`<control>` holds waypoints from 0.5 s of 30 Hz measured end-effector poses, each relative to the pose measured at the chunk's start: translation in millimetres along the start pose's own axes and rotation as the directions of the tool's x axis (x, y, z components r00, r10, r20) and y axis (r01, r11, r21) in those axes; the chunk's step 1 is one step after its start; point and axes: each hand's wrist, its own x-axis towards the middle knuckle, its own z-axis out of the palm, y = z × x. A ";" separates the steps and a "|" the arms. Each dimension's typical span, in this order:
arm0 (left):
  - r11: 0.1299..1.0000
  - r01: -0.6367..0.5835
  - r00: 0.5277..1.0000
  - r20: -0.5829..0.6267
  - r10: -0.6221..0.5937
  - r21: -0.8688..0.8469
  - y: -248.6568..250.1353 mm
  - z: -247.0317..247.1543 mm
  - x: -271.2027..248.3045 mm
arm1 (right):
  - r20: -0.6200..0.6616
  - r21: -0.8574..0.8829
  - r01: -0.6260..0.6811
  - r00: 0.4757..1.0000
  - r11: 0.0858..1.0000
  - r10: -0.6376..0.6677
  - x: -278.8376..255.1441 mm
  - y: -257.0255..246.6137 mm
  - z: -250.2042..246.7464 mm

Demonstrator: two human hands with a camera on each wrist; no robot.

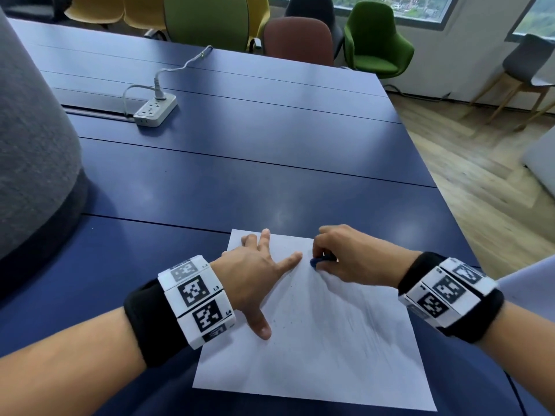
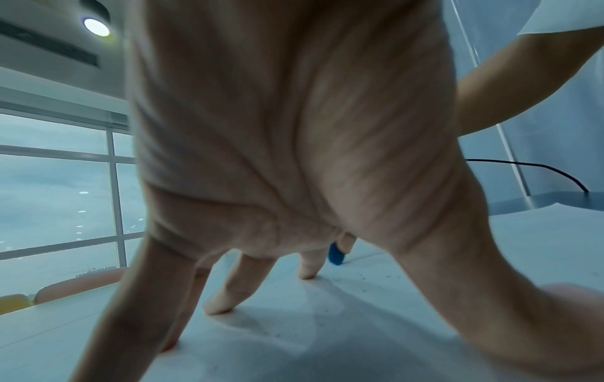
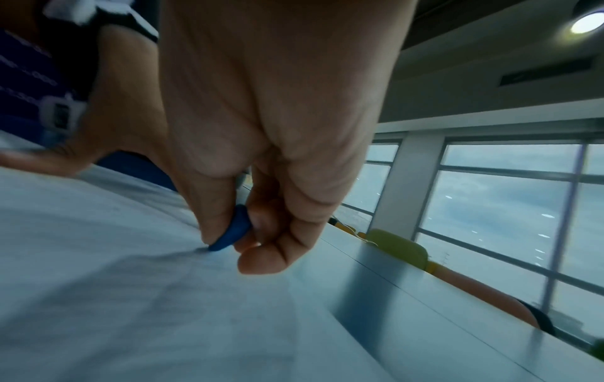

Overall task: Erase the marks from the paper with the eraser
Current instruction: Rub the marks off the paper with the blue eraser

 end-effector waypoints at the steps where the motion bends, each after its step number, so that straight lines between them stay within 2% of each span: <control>1: 1.000 0.004 1.000 0.001 -0.004 -0.001 -0.2 0.1 0.0 | 0.039 -0.002 0.038 0.999 0.999 -0.038 -3.8 -4.3 1.8; 3: 1.000 0.005 1.000 0.006 -0.005 0.003 0.2 0.3 0.1 | 0.109 -0.002 0.077 0.991 0.997 -0.076 -7.5 -9.5 0.5; 8: 1.000 0.000 1.000 0.000 0.000 0.020 1.1 0.2 1.4 | 0.043 -0.015 -0.006 0.999 1.000 0.007 1.3 4.3 -8.3; 12: 1.000 0.006 1.000 0.008 -0.006 0.017 0.9 0.8 1.0 | 0.223 0.026 0.082 0.971 0.996 -0.086 -9.8 -7.9 -0.3; 15: 1.000 -0.003 1.000 0.000 0.003 0.020 0.5 0.8 1.2 | 0.105 0.010 -0.014 0.994 1.000 0.013 2.3 5.2 -8.9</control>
